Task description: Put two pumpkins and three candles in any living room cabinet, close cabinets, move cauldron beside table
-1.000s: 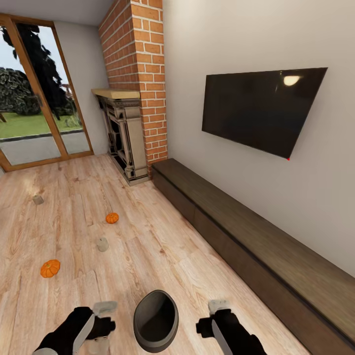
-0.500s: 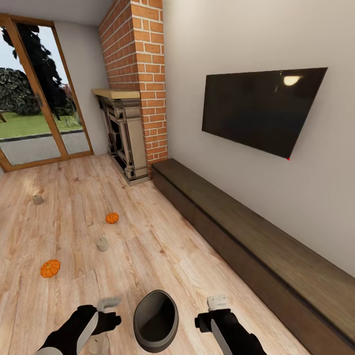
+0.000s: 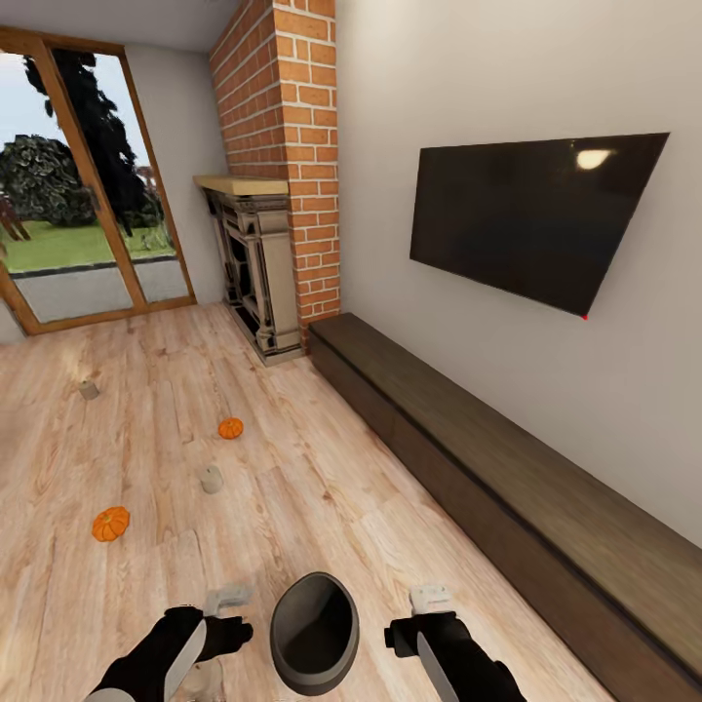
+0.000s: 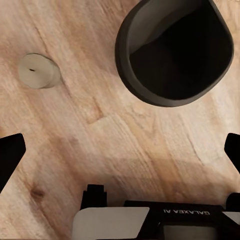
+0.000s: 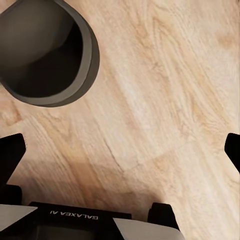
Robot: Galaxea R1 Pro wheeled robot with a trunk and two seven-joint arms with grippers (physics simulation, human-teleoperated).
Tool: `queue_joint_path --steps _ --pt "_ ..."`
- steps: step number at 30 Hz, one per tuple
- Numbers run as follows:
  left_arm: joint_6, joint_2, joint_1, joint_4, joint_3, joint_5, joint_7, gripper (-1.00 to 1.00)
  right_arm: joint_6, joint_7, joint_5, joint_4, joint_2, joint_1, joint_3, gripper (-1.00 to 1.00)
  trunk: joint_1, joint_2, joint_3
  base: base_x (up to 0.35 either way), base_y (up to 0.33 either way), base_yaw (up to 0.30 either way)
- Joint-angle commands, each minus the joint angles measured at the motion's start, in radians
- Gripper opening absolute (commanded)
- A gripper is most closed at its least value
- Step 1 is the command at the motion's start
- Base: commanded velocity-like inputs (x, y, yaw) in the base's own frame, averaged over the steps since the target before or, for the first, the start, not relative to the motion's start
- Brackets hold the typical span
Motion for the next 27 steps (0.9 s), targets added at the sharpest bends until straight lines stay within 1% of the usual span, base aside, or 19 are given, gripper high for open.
queue_joint_path --steps 1,13,17,20,21,22,23,24,25,27 --pt "0.004 0.000 0.000 -0.001 -0.003 0.007 0.001 1.00 0.005 -0.007 -0.005 -0.002 0.000 0.000 0.005 1.00 0.000 -0.001 -0.001 0.000 0.000 0.272" --pt "0.003 -0.006 0.000 -0.001 -0.004 0.007 0.000 1.00 0.004 -0.003 -0.012 -0.002 -0.002 0.000 0.005 1.00 0.000 -0.001 -0.001 0.000 0.068 0.289" --pt "0.003 -0.007 0.001 0.000 -0.005 0.007 -0.001 1.00 0.004 -0.002 -0.013 -0.002 -0.002 0.000 0.005 1.00 0.000 -0.001 -0.001 0.052 -0.102 0.279" --pt "0.003 -0.011 0.000 0.000 -0.009 0.007 -0.001 1.00 0.001 -0.002 -0.016 -0.002 -0.001 0.000 0.006 1.00 0.000 -0.001 -0.001 0.076 -0.162 0.109" --pt "0.003 -0.025 0.000 -0.001 -0.010 0.006 0.000 1.00 0.000 -0.002 -0.020 -0.003 -0.001 0.000 0.008 1.00 0.000 -0.001 -0.001 0.031 -0.065 0.040" --pt "0.004 -0.032 0.000 -0.003 -0.011 0.005 0.000 1.00 0.002 -0.003 -0.021 -0.004 -0.001 0.000 0.011 1.00 0.000 -0.001 -0.001 0.025 -0.052 0.032" --pt "0.005 -0.051 -0.001 -0.009 -0.013 0.005 0.000 1.00 0.009 -0.004 -0.023 -0.010 0.000 -0.001 0.020 1.00 0.000 -0.001 -0.001 0.013 -0.027 0.016" --pt "0.007 -0.062 -0.003 -0.014 -0.014 0.004 -0.001 1.00 0.012 -0.005 -0.024 -0.014 0.001 -0.004 0.025 1.00 0.000 -0.001 -0.001 0.008 -0.017 0.010" --pt "0.009 -0.070 -0.006 -0.022 -0.015 0.004 0.001 1.00 0.015 -0.005 -0.025 -0.016 0.002 -0.015 0.029 1.00 0.000 -0.001 -0.001 0.005 -0.011 0.007" --pt "0.013 -0.087 -0.012 -0.055 -0.016 0.002 0.009 1.00 0.019 -0.007 -0.027 -0.016 0.007 -0.053 0.034 1.00 0.000 -0.001 -0.001 0.003 -0.006 0.004"
